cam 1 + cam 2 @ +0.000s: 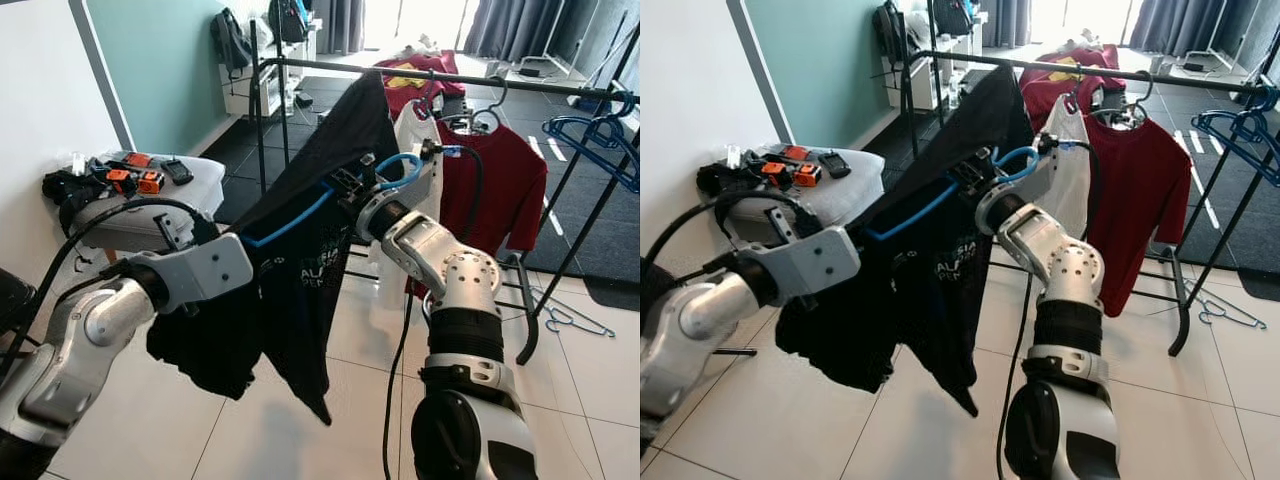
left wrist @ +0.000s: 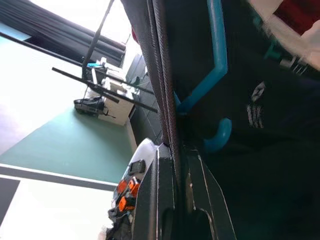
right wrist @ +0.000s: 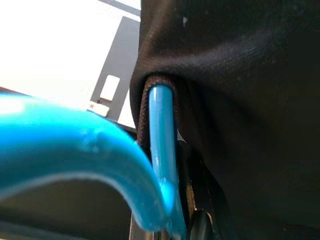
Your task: Hang hanger
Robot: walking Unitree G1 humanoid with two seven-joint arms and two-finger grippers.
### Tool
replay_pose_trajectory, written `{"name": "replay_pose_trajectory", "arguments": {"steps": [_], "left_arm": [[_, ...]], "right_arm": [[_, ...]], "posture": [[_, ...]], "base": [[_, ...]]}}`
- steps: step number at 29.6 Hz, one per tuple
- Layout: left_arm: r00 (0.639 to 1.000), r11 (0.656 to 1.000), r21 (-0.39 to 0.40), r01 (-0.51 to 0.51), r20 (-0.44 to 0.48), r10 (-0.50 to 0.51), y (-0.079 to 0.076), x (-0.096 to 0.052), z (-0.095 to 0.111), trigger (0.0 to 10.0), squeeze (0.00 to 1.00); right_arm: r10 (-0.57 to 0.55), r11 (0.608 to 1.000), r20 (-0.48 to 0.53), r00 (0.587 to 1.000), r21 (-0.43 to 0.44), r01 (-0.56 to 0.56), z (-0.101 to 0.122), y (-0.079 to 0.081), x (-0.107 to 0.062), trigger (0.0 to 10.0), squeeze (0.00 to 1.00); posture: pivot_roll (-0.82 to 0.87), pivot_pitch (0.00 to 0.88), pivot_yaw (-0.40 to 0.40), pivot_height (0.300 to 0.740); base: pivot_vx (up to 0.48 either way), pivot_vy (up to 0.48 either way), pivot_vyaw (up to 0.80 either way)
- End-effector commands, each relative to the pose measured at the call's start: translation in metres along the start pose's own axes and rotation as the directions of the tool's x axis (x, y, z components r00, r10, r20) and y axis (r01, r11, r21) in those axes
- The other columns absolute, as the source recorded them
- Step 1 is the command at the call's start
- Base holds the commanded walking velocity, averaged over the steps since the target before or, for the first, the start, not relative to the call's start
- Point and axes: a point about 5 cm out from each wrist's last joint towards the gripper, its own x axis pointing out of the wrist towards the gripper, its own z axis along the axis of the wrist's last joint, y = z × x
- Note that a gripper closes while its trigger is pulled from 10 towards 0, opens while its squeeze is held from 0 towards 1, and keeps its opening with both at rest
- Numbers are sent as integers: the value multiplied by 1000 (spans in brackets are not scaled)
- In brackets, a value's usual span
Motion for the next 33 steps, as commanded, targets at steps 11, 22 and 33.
{"name": "replay_pose_trajectory", "arguments": {"steps": [11, 22, 33], "left_arm": [[998, 997, -32, 69, -10, -69, -25, -1, -6, 10000, 0], [995, 994, -33, 101, 11, -101, -50, 10, -1, 10000, 0], [997, 1000, 16, 14, -74, -13, -40, 11, -22, 10000, 0]], "right_arm": [[41, 992, 174, 984, 108, -60, 27, 11, -3, 10000, 0], [59, 985, 180, 982, 152, -87, 28, 16, 0, 10000, 0], [74, 982, 166, 983, 158, -100, 25, 19, 1, 10000, 0]], "posture": [[10, 0, -24, 740], [11, 0, -27, 740], [4, 0, -24, 740]], "base": [[0, 0, 0], [0, 0, 0], [0, 0, 0]]}}
